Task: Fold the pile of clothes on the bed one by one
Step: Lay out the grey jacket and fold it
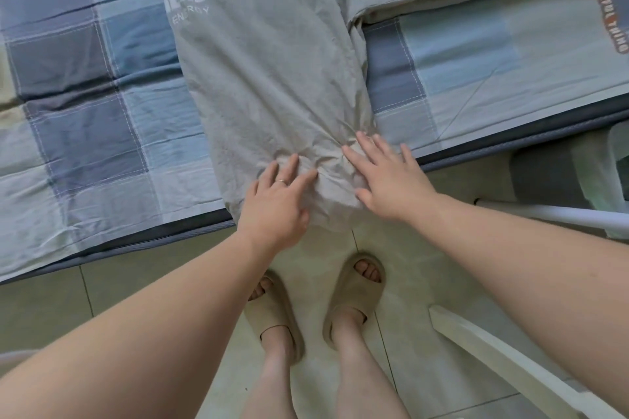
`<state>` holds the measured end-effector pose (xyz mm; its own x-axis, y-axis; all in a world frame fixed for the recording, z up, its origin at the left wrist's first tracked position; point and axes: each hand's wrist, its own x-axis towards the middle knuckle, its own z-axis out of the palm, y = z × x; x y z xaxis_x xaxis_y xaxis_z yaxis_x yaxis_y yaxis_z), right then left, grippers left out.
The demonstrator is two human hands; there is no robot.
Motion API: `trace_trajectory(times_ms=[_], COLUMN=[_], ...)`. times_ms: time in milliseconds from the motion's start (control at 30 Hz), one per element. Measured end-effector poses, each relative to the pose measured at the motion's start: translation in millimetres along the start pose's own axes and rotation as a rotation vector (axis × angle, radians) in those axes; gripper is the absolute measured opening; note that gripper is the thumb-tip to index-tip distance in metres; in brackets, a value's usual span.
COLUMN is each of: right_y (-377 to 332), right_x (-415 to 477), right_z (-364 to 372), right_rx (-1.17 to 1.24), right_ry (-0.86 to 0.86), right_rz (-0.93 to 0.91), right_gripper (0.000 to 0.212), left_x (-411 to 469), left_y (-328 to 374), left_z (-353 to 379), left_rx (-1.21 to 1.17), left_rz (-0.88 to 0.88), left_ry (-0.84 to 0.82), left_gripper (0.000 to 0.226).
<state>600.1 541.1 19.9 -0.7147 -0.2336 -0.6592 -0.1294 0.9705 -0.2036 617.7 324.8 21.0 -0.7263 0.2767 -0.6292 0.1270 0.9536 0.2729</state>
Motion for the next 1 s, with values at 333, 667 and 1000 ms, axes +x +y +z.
trace_trajectory(times_ms=[333,667,1000], right_y=[-19.0,-3.4,61.9], right_x=[5.7,-16.3,-84.0], right_z=[-46.4,-28.3,-131.2], right_rx=[0.109,-0.007,0.612], right_ry=[0.257,-0.408,0.055], right_rz=[0.088,0.112,0.424], right_gripper=[0.058,0.081,0.037], left_x=[-11.2,-9.4,-2.3], left_y=[-7.0,6.4,67.8], left_z=[-10.4,-32.3,-130.2], left_rx=[-0.087,0.015,0.010], left_rz=[-0.020,0.003,0.117], left_ry=[-0.111,-0.315,-0.100], left_gripper=[0.050,0.058,0.057])
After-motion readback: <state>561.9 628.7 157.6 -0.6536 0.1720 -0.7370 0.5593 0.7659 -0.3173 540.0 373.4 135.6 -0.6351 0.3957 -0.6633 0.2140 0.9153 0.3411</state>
